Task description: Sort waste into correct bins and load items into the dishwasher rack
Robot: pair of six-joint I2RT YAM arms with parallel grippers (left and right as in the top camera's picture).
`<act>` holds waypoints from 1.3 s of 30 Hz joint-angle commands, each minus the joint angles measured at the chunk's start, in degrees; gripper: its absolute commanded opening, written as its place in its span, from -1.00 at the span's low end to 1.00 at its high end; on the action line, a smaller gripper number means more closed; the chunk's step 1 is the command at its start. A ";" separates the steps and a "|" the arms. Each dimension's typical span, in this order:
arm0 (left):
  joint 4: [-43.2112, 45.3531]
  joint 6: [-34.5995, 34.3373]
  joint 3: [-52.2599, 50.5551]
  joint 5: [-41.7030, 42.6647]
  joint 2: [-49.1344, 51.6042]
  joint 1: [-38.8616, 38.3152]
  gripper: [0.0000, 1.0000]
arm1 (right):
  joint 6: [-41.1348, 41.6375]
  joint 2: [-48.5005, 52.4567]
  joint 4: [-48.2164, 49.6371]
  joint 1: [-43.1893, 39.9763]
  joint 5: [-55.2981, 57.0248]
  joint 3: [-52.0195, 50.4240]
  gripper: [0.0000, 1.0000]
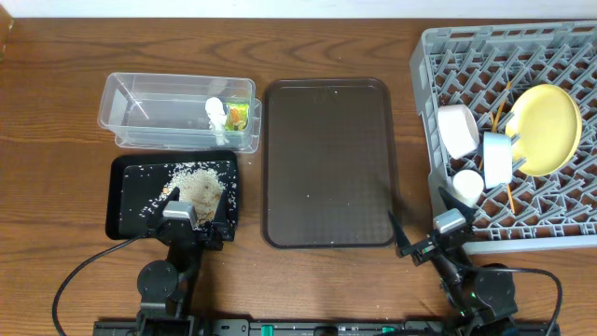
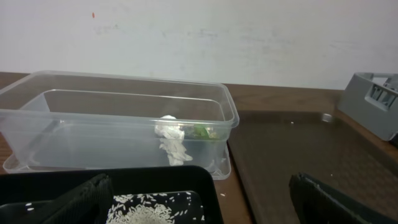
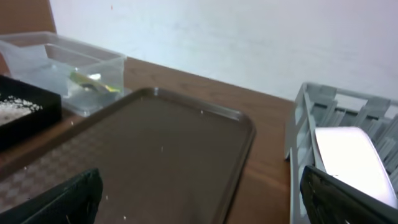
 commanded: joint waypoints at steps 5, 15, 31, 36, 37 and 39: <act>-0.57 0.52 -0.85 -0.04 -0.39 0.17 0.86 | -0.33 -0.57 -0.42 -0.63 -0.59 -0.04 0.98; -0.57 0.52 -0.85 -0.07 -0.39 0.17 0.86 | -0.33 -0.52 -0.42 -0.63 -0.59 -0.04 0.98; -0.59 0.52 -0.85 -0.04 -0.39 0.17 0.86 | -0.33 -0.52 -0.39 -0.63 -0.59 -0.04 0.99; -0.59 0.52 -0.85 -0.04 -0.39 0.17 0.86 | -0.33 -0.52 -0.42 -0.63 -0.59 -0.04 0.98; -0.59 0.52 -0.85 -0.04 -0.39 0.17 0.86 | -0.33 -0.52 -0.42 -0.63 -0.57 -0.04 0.99; -0.57 0.52 -0.85 -0.04 -0.39 0.17 0.86 | -0.33 -0.52 -0.42 -0.63 -0.59 -0.04 0.99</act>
